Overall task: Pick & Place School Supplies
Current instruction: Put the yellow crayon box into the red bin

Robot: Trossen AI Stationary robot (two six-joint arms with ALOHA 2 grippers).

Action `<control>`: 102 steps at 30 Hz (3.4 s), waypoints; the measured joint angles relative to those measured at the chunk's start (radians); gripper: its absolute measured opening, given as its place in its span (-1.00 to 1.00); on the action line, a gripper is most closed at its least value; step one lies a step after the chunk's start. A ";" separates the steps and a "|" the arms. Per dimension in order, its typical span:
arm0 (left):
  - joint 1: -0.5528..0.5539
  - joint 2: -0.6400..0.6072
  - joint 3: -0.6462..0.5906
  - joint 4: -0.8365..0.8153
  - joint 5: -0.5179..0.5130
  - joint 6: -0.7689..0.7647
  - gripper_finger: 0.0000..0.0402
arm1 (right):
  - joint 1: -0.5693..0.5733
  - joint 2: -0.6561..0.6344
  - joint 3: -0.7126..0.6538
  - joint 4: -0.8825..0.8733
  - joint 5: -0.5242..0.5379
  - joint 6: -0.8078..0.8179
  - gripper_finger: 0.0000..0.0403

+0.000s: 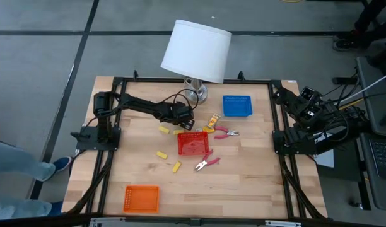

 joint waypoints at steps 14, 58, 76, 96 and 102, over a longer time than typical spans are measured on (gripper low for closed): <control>-0.027 -0.097 -0.001 -0.002 -0.011 0.089 -0.16 | 0.000 0.000 0.000 0.004 -0.002 0.006 -0.06; -0.299 -0.176 -0.001 0.074 0.142 0.610 -0.15 | 0.000 0.021 0.000 -0.005 -0.025 0.002 -0.06; -0.261 -0.218 -0.001 0.197 0.064 0.616 0.33 | 0.000 0.065 0.000 -0.052 -0.025 0.022 -0.06; -0.200 0.051 0.356 0.119 -0.179 0.415 0.30 | 0.000 0.066 0.000 -0.050 -0.002 0.013 -0.06; -0.197 0.181 0.519 -0.066 -0.215 0.311 0.35 | 0.000 0.065 0.000 -0.050 -0.007 0.017 -0.06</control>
